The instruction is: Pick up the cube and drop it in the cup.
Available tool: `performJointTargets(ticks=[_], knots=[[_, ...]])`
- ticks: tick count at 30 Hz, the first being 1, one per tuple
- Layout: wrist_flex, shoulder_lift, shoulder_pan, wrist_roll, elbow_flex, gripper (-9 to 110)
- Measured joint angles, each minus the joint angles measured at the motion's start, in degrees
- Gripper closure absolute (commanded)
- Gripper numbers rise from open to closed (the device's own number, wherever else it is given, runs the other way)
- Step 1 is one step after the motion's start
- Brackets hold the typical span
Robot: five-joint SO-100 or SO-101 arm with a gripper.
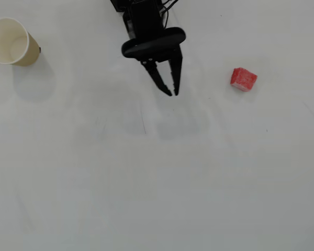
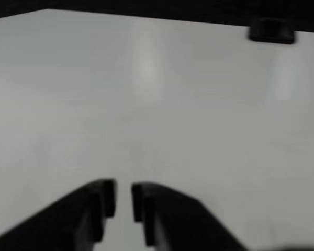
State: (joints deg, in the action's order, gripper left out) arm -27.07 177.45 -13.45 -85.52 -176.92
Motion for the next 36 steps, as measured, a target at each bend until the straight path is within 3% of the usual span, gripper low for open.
performJointTargets(ticks=[19, 36], knots=[[0.00, 0.00, -20.92, 0.00, 0.00, 101], [0.00, 0.00, -31.55, 0.00, 0.00, 101]])
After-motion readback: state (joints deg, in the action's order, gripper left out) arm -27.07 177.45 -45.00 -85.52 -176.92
